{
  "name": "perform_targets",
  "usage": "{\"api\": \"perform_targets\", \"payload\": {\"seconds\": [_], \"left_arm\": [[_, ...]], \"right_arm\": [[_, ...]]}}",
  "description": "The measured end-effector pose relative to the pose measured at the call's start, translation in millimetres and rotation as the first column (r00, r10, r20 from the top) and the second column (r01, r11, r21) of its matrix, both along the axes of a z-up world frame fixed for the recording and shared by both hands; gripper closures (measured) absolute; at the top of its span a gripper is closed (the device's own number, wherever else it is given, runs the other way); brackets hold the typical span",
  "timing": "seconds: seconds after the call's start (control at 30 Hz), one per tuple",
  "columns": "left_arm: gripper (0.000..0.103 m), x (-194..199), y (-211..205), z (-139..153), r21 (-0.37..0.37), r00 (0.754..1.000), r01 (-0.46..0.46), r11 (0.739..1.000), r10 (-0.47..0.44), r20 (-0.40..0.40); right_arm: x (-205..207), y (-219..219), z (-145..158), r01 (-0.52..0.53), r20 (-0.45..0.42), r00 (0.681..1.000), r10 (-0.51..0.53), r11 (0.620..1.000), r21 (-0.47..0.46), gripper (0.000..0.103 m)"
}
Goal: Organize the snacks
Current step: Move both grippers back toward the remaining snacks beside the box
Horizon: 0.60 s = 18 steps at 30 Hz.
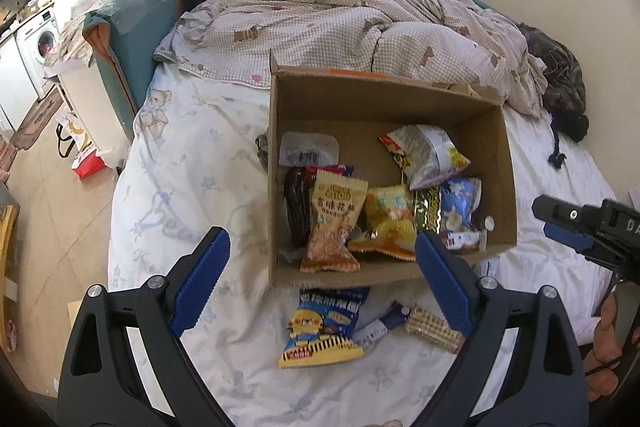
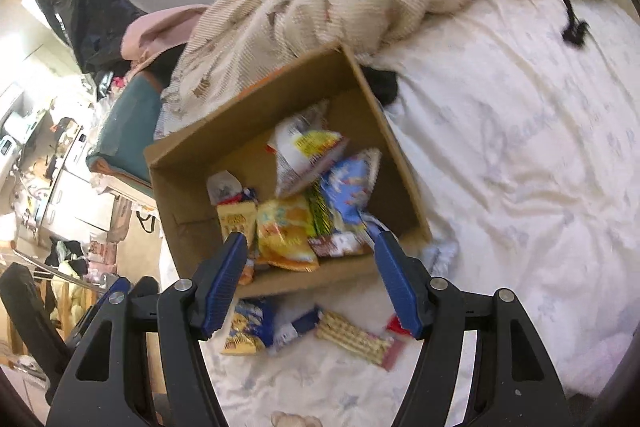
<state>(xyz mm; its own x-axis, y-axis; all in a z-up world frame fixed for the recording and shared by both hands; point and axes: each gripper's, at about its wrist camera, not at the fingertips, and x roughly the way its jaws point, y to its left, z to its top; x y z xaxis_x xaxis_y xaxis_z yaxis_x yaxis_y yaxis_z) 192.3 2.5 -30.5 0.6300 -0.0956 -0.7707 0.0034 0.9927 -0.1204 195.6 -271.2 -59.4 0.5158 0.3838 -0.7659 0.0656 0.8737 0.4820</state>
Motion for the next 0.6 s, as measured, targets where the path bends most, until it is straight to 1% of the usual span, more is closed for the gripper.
{"api": "perform_targets", "payload": {"seconds": [0.03, 0.2, 0.33, 0.43, 0.53, 0.6], "left_arm": [[0.011, -2, 0, 0, -0.001, 1.000, -0.001, 1.000, 0.001, -0.001], [0.011, -11, 1, -6, 0.002, 1.000, -0.008, 1.000, 0.008, -0.018], [0.011, -18, 4, -10, -0.001, 0.999, -0.019, 1.000, 0.018, -0.030], [0.011, -21, 8, -14, -0.010, 0.998, -0.031, 0.999, 0.031, -0.046], [0.011, -23, 14, -18, -0.022, 0.996, -0.059, 0.998, 0.058, -0.062], [0.011, -22, 22, -22, -0.032, 0.993, -0.095, 0.995, 0.092, -0.078]], "right_arm": [[-3, -3, -5, 0.005, -0.027, 1.000, -0.005, 1.000, -0.010, 0.034], [-12, -19, -26, 0.048, -0.123, 0.991, -0.045, 0.999, 0.014, 0.034], [-20, -25, -31, 0.063, -0.144, 0.988, -0.062, 0.998, 0.001, 0.034], [-28, -27, -37, 0.069, -0.169, 0.983, -0.066, 0.998, 0.010, 0.034], [-33, -28, -45, 0.075, -0.205, 0.976, -0.072, 0.997, 0.005, 0.034], [-36, -29, -51, 0.089, -0.231, 0.969, -0.087, 0.996, 0.000, 0.034]]}}
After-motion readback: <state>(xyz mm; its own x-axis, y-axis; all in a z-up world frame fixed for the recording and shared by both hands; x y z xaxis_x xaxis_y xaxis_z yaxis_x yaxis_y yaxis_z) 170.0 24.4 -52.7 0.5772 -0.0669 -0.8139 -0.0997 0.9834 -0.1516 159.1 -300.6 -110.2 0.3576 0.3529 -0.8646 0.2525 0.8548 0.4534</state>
